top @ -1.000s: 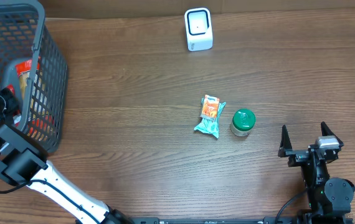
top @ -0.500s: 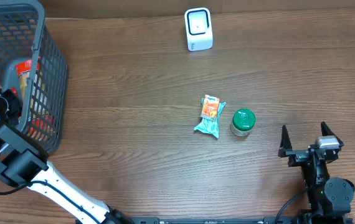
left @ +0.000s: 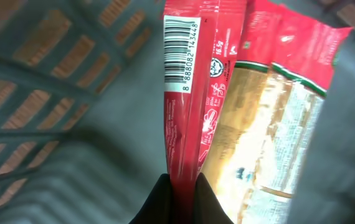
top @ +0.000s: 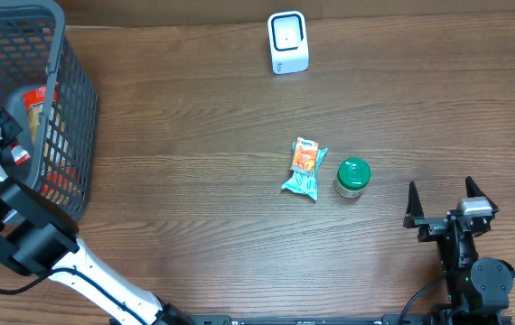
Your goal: Scan the item barcode
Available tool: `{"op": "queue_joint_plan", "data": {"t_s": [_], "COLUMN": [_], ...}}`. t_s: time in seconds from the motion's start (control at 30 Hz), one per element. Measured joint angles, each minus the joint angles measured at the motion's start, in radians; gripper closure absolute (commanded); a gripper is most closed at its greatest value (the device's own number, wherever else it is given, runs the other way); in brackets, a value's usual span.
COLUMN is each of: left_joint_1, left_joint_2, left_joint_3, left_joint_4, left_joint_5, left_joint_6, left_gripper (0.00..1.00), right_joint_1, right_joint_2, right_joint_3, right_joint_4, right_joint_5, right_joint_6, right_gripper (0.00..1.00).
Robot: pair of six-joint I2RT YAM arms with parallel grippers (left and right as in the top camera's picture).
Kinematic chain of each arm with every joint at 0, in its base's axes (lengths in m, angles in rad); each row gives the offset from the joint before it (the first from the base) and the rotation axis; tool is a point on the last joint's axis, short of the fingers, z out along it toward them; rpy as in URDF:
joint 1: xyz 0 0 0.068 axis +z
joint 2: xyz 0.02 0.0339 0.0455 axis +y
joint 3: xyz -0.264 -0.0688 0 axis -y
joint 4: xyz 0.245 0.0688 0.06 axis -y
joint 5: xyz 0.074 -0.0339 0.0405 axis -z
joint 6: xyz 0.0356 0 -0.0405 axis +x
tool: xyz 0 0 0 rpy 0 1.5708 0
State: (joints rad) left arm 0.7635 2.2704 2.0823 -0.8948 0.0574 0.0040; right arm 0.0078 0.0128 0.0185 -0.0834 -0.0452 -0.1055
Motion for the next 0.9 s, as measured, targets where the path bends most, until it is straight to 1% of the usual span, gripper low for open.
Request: {"op": "queue_joint_plan", "data": {"t_s": [0.23,0.5,0.63,0.67,0.7,0.73,0.77,0.83,0.87,0.9], "left_joint_1": [-0.060,-0.098,-0.095,-0.095,-0.095,-0.095,-0.095,-0.095,-0.095,-0.095], "left_joint_2": [0.000,0.000,0.000,0.000,0.000,0.000,0.000,0.000,0.000,0.000], "left_joint_3": [-0.005,-0.132,-0.153,-0.153,-0.153,-0.154,-0.154,-0.154,-0.154,-0.154], "left_joint_4": [0.000,0.061,0.077,0.080,0.080,0.080,0.080,0.081,0.084,0.087], "left_joint_5": [-0.011,-0.056,-0.079,-0.083,-0.085,-0.087,-0.091,-0.095,-0.097,-0.097], "left_joint_6": [-0.006,-0.006,-0.005,-0.004,0.000,0.005,0.007,0.008,0.007,0.005], "left_gripper": [0.96,0.96,0.96,0.93,0.79,0.61,0.51,0.37,0.27,0.24], "right_joint_1": [0.000,0.000,0.000,0.000,0.000,0.000,0.000,0.000,0.000,0.000], "right_joint_2": [0.000,0.000,0.000,0.000,0.000,0.000,0.000,0.000,0.000,0.000], "right_joint_3": [0.000,0.000,0.000,0.000,0.000,0.000,0.000,0.000,0.000,0.000], "right_joint_4": [0.000,0.000,0.000,0.000,0.000,0.000,0.000,0.000,0.000,0.000], "right_joint_5": [0.000,0.000,0.000,0.000,0.000,0.000,0.000,0.000,0.000,0.000], "right_joint_6": [0.000,0.000,0.000,0.000,0.000,0.000,0.000,0.000,0.000,0.000], "right_gripper": [0.00,0.00,0.00,0.00,0.00,0.00,0.00,0.00,0.00,0.00]}}
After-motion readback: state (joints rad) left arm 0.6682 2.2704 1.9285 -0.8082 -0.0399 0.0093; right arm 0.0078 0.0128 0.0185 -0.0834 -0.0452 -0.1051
